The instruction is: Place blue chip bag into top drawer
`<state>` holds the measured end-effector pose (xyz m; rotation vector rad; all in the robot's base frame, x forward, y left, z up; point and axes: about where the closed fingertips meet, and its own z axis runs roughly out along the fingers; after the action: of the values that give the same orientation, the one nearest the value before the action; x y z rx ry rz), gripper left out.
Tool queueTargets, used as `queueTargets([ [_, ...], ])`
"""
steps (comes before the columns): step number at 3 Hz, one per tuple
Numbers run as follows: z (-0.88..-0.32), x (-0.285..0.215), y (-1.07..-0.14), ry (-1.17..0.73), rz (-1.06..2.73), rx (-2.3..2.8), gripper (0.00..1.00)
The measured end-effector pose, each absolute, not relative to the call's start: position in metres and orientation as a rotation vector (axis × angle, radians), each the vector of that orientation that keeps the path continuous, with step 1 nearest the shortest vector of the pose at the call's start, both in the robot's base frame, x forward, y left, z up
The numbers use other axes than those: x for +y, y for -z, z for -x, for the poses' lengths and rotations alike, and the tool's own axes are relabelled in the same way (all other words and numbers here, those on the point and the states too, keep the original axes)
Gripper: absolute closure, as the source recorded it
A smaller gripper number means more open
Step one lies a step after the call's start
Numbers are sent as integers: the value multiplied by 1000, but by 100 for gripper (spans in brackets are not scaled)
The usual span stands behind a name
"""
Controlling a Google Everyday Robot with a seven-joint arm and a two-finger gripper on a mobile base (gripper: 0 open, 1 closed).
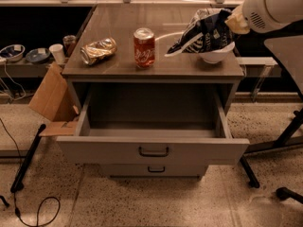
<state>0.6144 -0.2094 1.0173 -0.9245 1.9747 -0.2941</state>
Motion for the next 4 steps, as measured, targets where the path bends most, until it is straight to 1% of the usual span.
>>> queueTargets([
  [2, -606, -181, -988, 192, 1099, 2002, 100],
  [3, -600, -154, -955, 81, 1230, 2014, 100],
  [4, -594, -140, -938, 19, 1306, 2023, 100],
])
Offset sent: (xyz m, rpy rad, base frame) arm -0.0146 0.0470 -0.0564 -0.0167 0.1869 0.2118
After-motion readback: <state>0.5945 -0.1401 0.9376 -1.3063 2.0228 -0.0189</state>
